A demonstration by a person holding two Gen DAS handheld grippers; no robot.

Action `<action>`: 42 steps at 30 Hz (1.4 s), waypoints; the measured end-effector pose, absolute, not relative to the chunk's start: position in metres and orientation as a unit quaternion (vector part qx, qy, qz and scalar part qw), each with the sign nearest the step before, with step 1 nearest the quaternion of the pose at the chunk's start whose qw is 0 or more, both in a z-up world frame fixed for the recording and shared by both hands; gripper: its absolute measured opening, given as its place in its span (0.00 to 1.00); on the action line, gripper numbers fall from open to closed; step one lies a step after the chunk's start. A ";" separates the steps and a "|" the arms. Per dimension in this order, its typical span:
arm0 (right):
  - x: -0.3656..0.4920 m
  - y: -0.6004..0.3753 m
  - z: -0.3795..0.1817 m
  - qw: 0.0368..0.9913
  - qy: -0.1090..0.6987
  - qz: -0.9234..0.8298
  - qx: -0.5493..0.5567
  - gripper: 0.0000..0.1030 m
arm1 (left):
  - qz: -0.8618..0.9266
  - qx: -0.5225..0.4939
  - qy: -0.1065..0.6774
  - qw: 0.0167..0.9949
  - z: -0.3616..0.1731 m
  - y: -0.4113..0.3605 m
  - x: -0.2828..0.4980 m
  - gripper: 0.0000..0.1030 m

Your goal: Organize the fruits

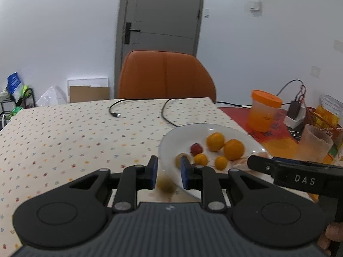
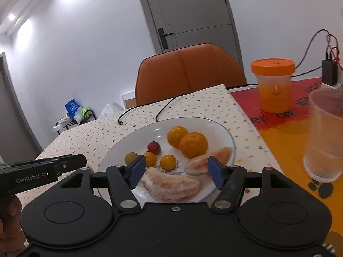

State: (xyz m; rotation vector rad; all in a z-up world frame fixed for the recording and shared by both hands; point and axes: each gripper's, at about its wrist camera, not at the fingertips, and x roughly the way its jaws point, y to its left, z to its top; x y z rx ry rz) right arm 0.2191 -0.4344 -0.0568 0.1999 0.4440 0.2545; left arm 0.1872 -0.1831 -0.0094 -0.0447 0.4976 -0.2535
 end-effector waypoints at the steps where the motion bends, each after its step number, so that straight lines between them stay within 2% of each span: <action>1: 0.218 -0.436 -0.057 0.963 0.219 0.124 0.100 0.63 | -0.129 -0.020 0.244 0.961 -0.008 -0.186 0.186 0.21; 9: 0.208 -0.446 -0.054 0.964 0.214 0.120 0.104 0.63 | -0.136 -0.015 0.235 0.962 0.001 -0.195 0.178 0.21; 14: 0.202 -0.443 -0.051 0.965 0.207 0.124 0.103 0.73 | -0.105 -0.017 0.241 0.965 -0.001 -0.178 0.175 0.23; 27: 0.199 -0.432 -0.058 0.962 0.213 0.135 0.102 0.76 | -0.081 -0.013 0.272 0.959 -0.015 -0.159 0.175 0.26; 31: 0.200 -0.434 -0.059 0.962 0.216 0.131 0.106 0.86 | -0.084 -0.014 0.284 0.955 -0.023 -0.161 0.179 0.27; 35: 0.199 -0.436 -0.059 0.962 0.217 0.128 0.107 0.93 | -0.089 -0.014 0.297 0.950 -0.033 -0.166 0.183 0.29; 38: 0.198 -0.439 -0.059 0.961 0.216 0.132 0.115 1.00 | -0.096 -0.013 0.309 0.946 -0.039 -0.169 0.188 0.34; 42: 0.200 -0.444 -0.061 0.958 0.221 0.130 0.131 1.00 | -0.097 0.004 0.315 0.944 -0.048 -0.177 0.192 0.36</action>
